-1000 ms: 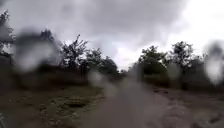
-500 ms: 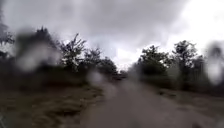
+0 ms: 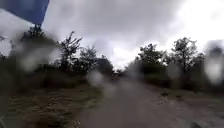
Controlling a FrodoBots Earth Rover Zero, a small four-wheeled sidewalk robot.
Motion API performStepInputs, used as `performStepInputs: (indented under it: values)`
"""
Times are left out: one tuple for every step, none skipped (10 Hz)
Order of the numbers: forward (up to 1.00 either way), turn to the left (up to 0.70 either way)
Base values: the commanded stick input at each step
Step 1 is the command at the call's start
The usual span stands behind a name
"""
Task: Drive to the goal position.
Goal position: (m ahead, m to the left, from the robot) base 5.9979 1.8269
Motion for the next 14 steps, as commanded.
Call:
performStepInputs:
  values:
    - [0.70,-0.08]
    - [0.70,0.00]
    - [0.70,0.00]
    - [0.70,0.00]
    - [0.70,0.00]
    - [0.70,0.00]
    - [0.70,-0.01]
    - [0.70,-0.02]
    - [0.70,-0.12]
    - [0.70,-0.13]
    - [0.70,-0.14]
    - [0.70,-0.09]
    - [0.70,-0.01]
    - [0.70,0.00]
